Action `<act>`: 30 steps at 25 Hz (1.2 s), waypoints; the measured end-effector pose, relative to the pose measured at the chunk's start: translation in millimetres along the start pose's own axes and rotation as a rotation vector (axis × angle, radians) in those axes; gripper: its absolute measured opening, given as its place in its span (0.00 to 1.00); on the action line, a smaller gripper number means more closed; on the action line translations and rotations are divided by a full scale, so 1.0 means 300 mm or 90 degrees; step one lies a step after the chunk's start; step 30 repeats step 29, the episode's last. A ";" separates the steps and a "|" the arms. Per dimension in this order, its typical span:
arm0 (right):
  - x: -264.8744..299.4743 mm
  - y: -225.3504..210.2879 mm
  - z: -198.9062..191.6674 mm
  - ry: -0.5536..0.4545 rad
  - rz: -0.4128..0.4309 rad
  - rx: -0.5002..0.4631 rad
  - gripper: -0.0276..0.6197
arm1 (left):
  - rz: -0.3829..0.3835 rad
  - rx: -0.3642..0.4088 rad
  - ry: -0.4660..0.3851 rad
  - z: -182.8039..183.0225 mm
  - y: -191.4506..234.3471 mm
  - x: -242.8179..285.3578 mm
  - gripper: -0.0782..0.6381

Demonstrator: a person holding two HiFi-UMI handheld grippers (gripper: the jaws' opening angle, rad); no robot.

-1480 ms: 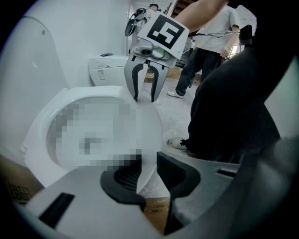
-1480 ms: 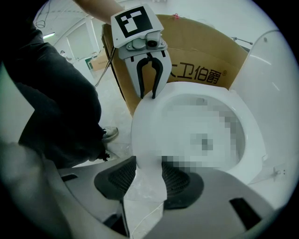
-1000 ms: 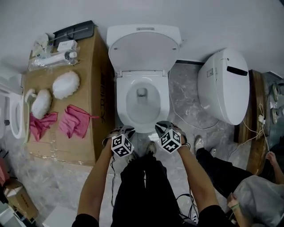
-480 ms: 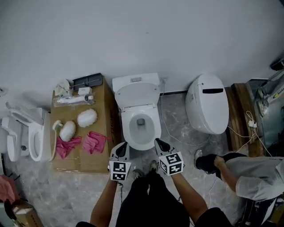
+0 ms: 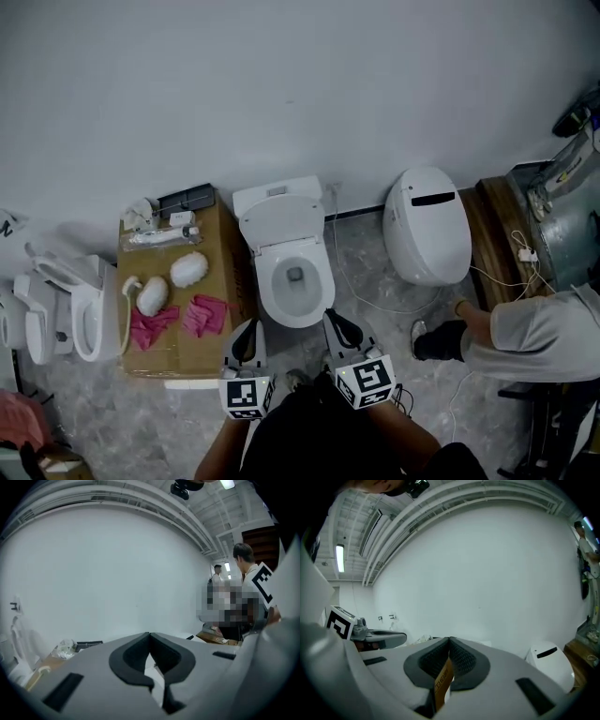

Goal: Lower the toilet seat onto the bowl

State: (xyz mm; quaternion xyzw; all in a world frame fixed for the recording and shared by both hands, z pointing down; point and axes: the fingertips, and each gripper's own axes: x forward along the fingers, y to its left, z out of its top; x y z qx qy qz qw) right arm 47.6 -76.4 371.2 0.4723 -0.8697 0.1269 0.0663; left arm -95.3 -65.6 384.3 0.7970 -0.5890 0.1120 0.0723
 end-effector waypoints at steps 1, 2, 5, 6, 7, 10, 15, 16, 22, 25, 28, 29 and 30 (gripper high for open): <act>-0.022 0.007 0.016 -0.010 -0.001 -0.001 0.09 | 0.001 -0.001 -0.007 0.013 -0.010 -0.010 0.12; -0.040 0.012 0.028 -0.019 -0.003 -0.002 0.09 | 0.003 -0.001 -0.013 0.024 -0.016 -0.016 0.12; -0.071 0.022 0.047 -0.037 -0.007 -0.008 0.08 | 0.011 -0.006 -0.029 0.041 -0.023 -0.023 0.12; -0.075 0.027 0.050 -0.039 -0.006 -0.011 0.08 | 0.013 -0.008 -0.035 0.046 -0.024 -0.026 0.12; -0.078 0.031 0.052 -0.040 -0.004 -0.014 0.08 | 0.013 -0.010 -0.040 0.053 -0.027 -0.030 0.12; -0.090 0.041 0.056 -0.038 0.002 -0.025 0.08 | 0.012 -0.008 -0.051 0.075 -0.044 -0.041 0.12; -0.087 0.039 0.072 -0.045 0.000 -0.030 0.08 | 0.016 -0.007 -0.064 0.096 -0.035 -0.037 0.12; -0.089 0.039 0.076 -0.047 -0.001 -0.030 0.08 | 0.017 -0.006 -0.066 0.098 -0.035 -0.038 0.12; -0.109 0.036 0.082 -0.050 -0.004 -0.031 0.08 | 0.017 -0.004 -0.073 0.115 -0.049 -0.040 0.12; -0.113 0.038 0.090 -0.055 -0.007 -0.028 0.08 | 0.018 -0.004 -0.078 0.125 -0.045 -0.038 0.12; -0.110 0.042 0.110 -0.065 -0.004 -0.031 0.08 | 0.017 -0.003 -0.086 0.138 -0.042 -0.034 0.12; -0.109 0.043 0.115 -0.068 -0.002 -0.032 0.08 | 0.017 -0.003 -0.089 0.141 -0.042 -0.035 0.12; -0.109 0.043 0.115 -0.068 -0.002 -0.032 0.08 | 0.017 -0.003 -0.089 0.141 -0.042 -0.035 0.12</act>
